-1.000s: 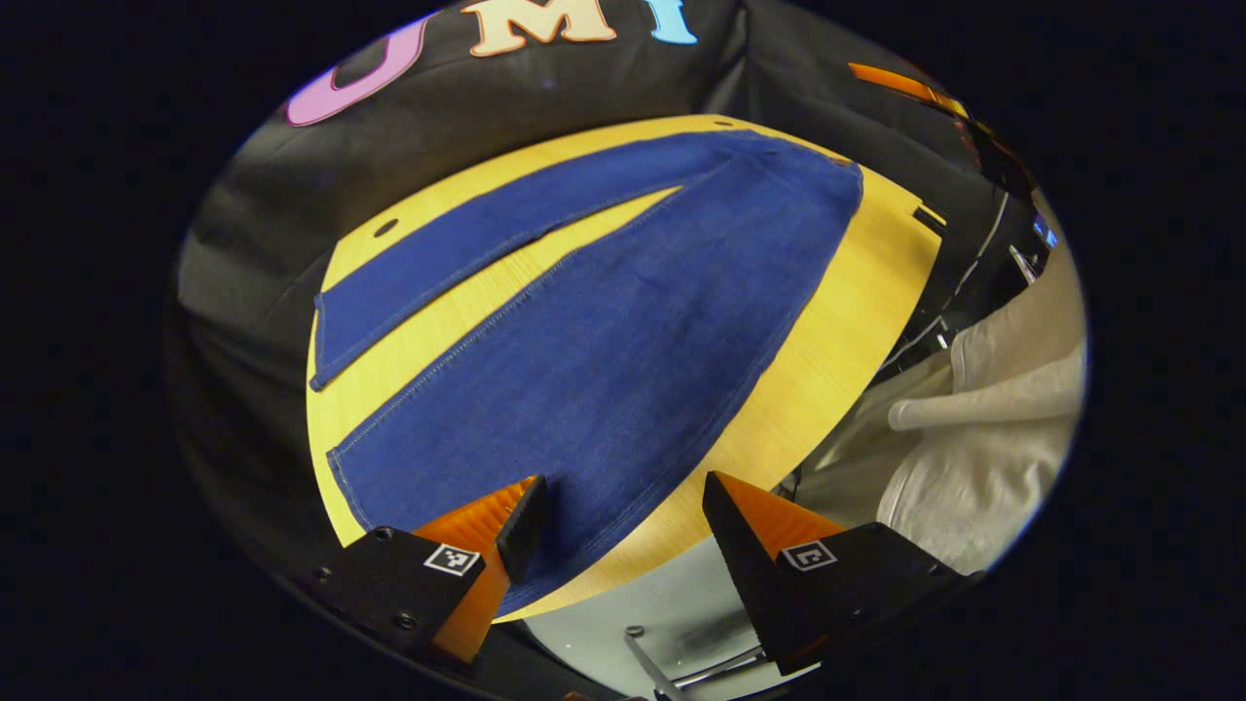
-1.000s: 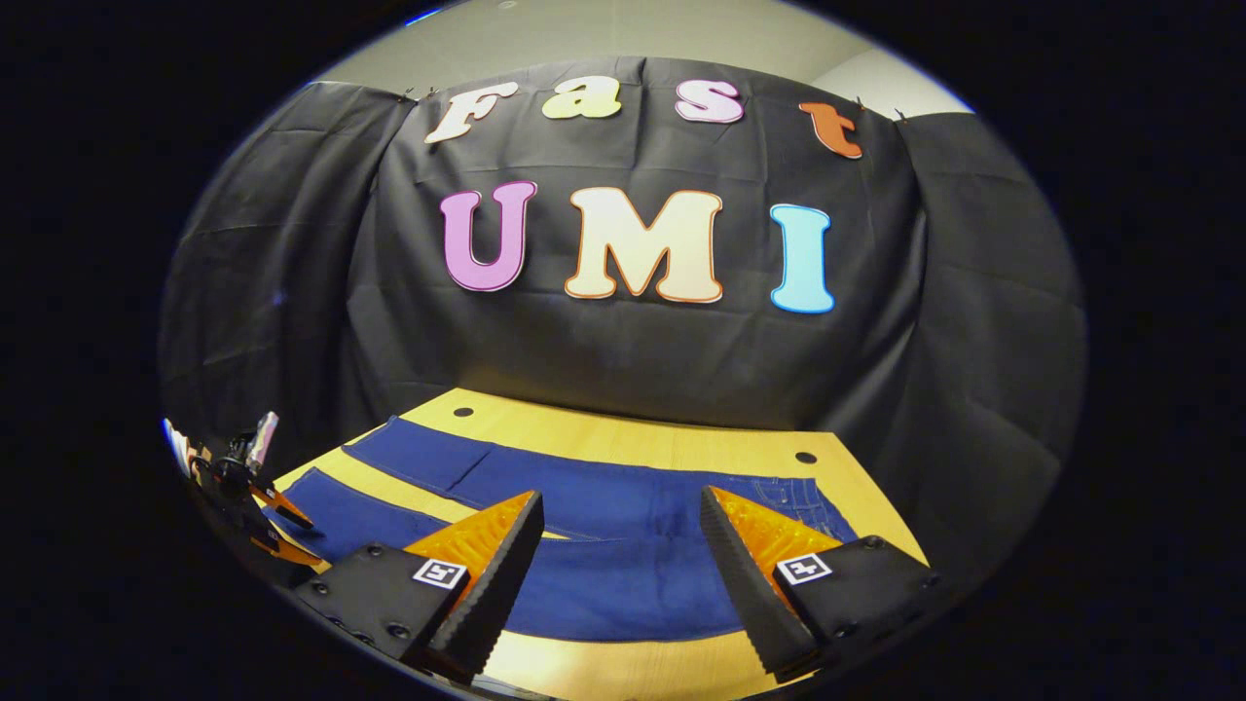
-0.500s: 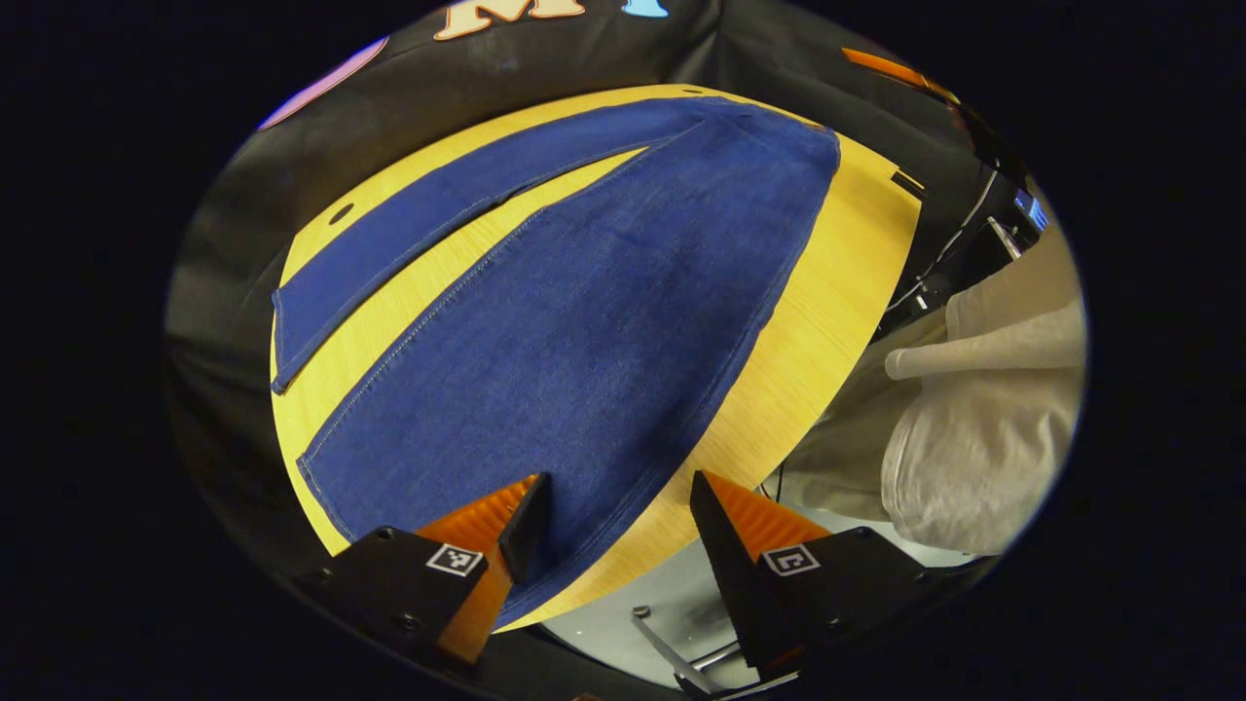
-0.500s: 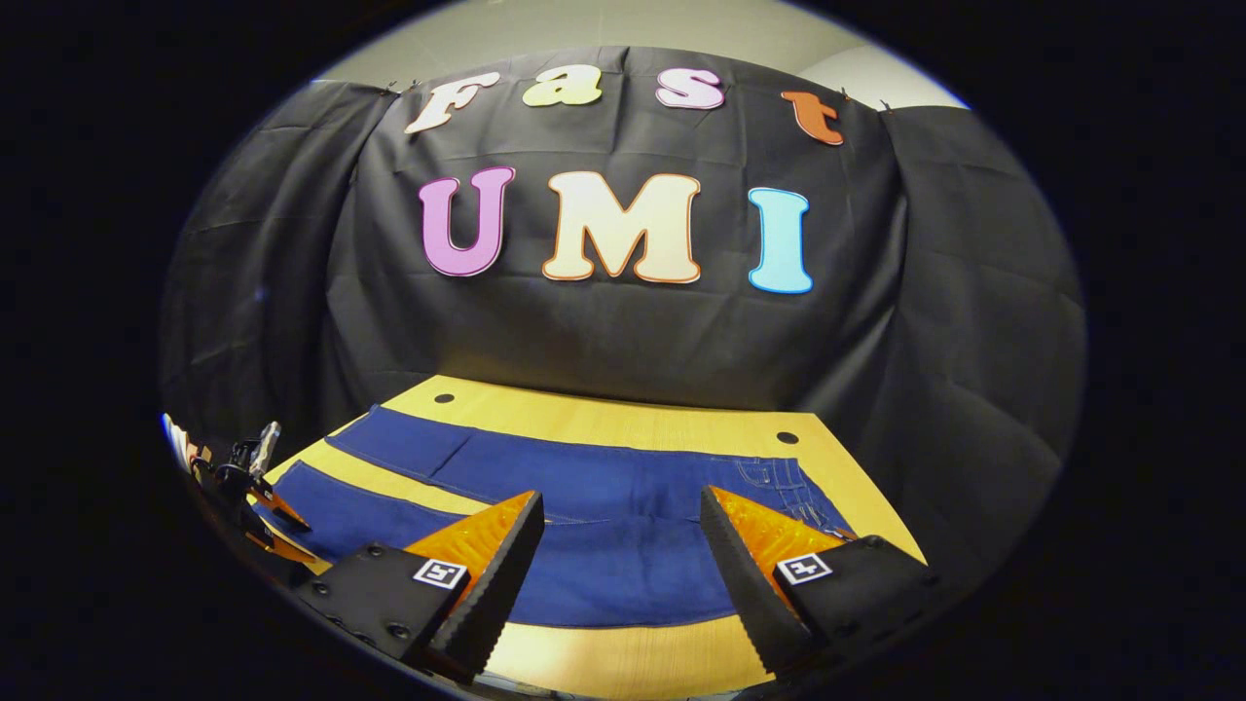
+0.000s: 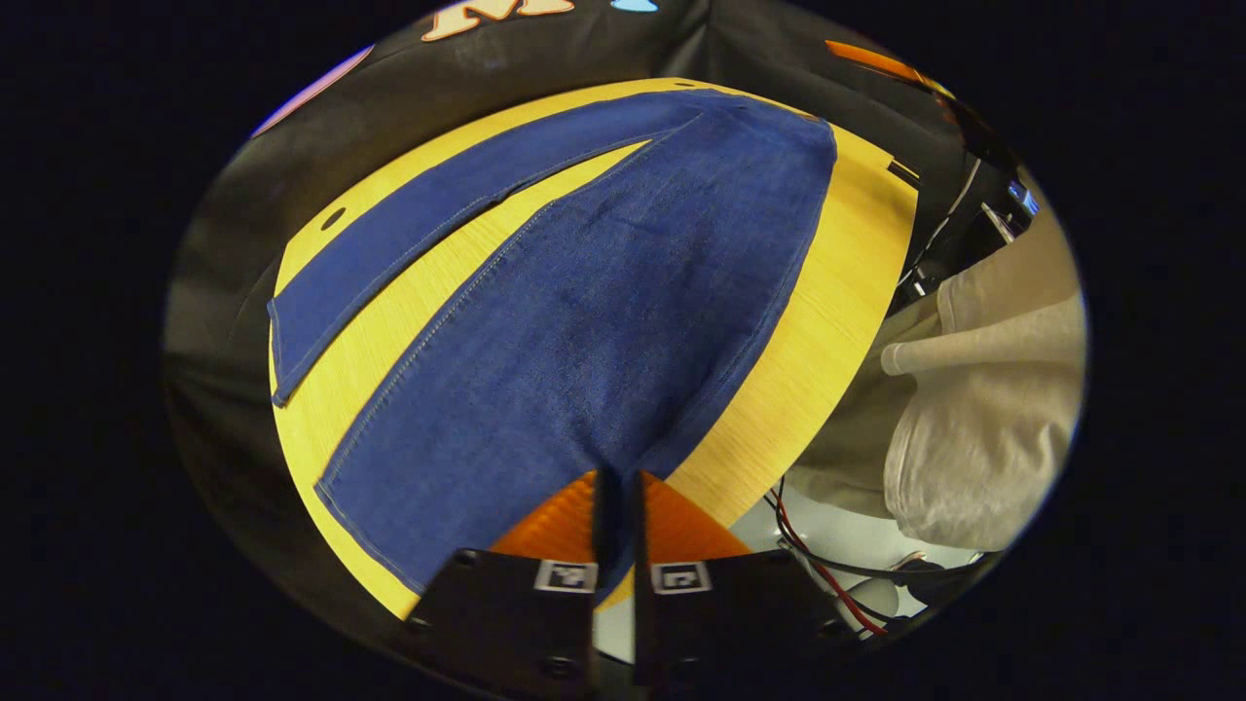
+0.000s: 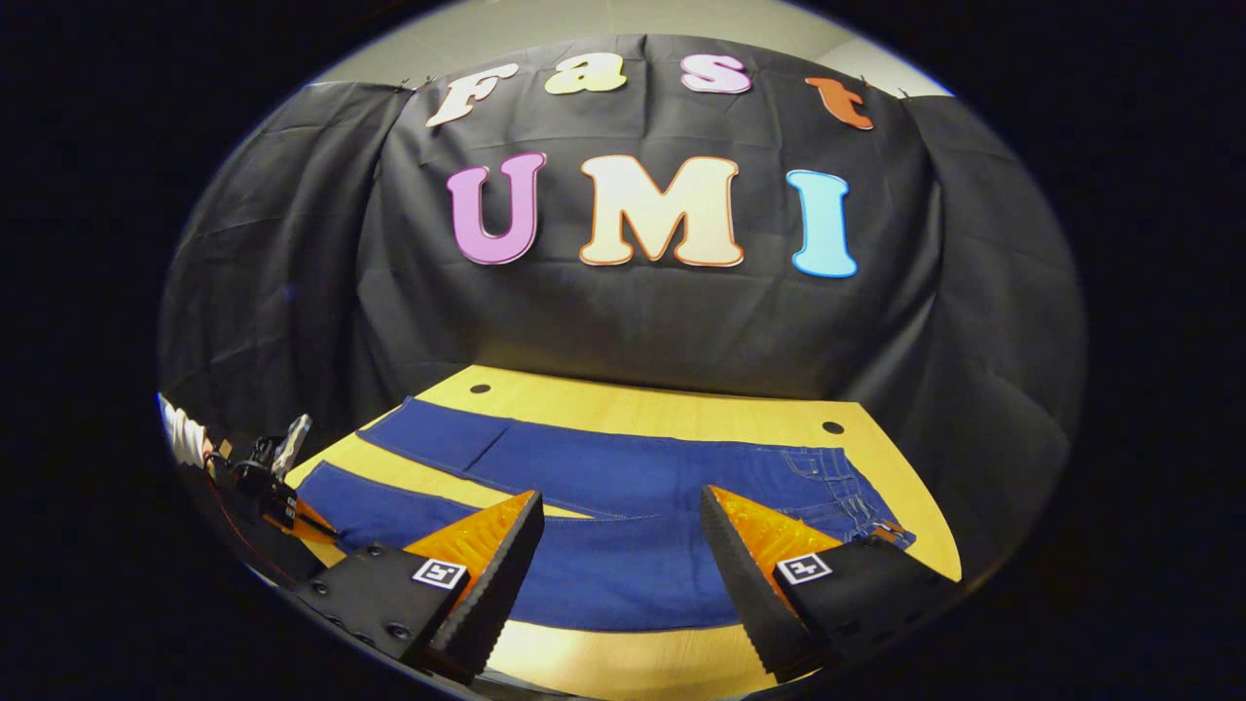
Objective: Grasp the waist and the cuffs of the jeans and fold them to make the two legs overlap; first hold the waist and fold one-third of the jeans toward the cuffs, then hold the cuffs and fold the remaining one-third in the same direction to finish folding.
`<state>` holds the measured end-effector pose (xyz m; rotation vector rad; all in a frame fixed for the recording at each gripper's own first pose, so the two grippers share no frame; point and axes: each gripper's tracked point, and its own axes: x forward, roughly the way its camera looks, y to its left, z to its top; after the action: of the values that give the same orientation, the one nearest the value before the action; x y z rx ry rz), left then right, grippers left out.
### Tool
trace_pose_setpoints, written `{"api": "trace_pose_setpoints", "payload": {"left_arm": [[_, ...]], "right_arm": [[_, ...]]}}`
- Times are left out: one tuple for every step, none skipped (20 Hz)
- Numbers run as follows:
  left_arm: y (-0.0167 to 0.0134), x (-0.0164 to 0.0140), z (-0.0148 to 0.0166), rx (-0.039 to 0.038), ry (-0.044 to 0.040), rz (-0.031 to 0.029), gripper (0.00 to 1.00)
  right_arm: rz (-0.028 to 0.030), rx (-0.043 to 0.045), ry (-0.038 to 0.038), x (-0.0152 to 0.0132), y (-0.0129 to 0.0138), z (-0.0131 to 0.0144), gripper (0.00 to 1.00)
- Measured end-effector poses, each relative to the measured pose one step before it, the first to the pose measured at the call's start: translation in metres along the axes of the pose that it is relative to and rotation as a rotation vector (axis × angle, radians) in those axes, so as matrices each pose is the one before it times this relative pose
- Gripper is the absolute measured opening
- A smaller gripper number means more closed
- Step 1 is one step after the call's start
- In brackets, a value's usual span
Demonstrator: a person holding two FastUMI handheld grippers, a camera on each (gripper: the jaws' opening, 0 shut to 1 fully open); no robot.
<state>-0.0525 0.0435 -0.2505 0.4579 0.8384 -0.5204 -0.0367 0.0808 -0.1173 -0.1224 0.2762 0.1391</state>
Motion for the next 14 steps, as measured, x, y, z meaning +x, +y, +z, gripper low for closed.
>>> {"api": "trace_pose_setpoints", "payload": {"left_arm": [[0.00045,-0.00089,-0.00037,-0.00689,0.01629,-0.01054,0.0],[0.00033,0.00004,0.00093,-0.00147,0.0071,-0.01293,0.0],[-0.00071,0.00059,-0.00009,0.00098,0.01327,-0.01362,0.0],[0.0007,-0.00031,0.00002,0.003,0.00617,-0.01539,0.0],[0.00038,0.00092,0.00033,-0.00669,0.0093,-0.01685,0.0],[-0.00027,-0.00063,0.0004,-0.01761,0.00961,-0.01607,0.0],[0.00042,0.0,0.00055,-0.01817,0.00875,-0.01501,0.0],[0.00087,0.00066,-0.00077,-0.01632,0.00827,-0.01285,0.0],[0.00065,-0.0001,0.00069,-0.00964,0.00788,-0.00912,0.0],[-0.00034,-0.00108,0.00044,-0.00787,0.01072,-0.00722,0.0],[0.00007,-0.00036,0.00028,-0.00877,0.01103,-0.00568,0.0],[0.00066,-0.00058,-0.00063,-0.01217,0.01478,-0.00276,0.0],[-0.00028,0.00059,-0.00036,-0.00832,0.01393,-0.00086,0.0],[0.0004,-0.00001,0.00055,-0.00056,0.01585,-0.00036,0.0]], "right_arm": [[0.01924,-0.02315,0.02315,0.00349,-0.00173,-0.00708,0.99],[0.01908,-0.02528,0.02787,0.00239,-0.00466,-0.00633,0.99],[0.02136,-0.02269,0.02843,0.00174,-0.00418,-0.00714,0.99],[0.02576,-0.02102,0.03189,0.00274,-0.00499,-0.00638,0.99],[0.02427,-0.02262,0.03684,0.00423,-0.00511,-0.00836,0.99],[0.02005,-0.02537,0.03842,0.00285,-0.00667,-0.00824,1.0],[0.02096,-0.02879,0.03617,0.00286,-0.00634,-0.00969,0.99],[0.02178,-0.03463,0.04024,0.00367,-0.00718,-0.0104,1.0],[0.01853,-0.0343,0.04968,0.00596,-0.0091,-0.01559,1.0],[0.01703,-0.03222,0.05923,0.00433,-0.00883,-0.01736,1.0],[0.02453,-0.03176,0.05553,0.00597,-0.00577,-0.01715,1.0],[0.01831,-0.03136,0.05381,0.0052,-0.00732,-0.01505,1.0],[0.0188,-0.03096,0.06096,0.00611,-0.00692,-0.01811,1.0],[0.02055,-0.03595,0.04624,0.00599,-0.00756,-0.01317,1.0]]}}
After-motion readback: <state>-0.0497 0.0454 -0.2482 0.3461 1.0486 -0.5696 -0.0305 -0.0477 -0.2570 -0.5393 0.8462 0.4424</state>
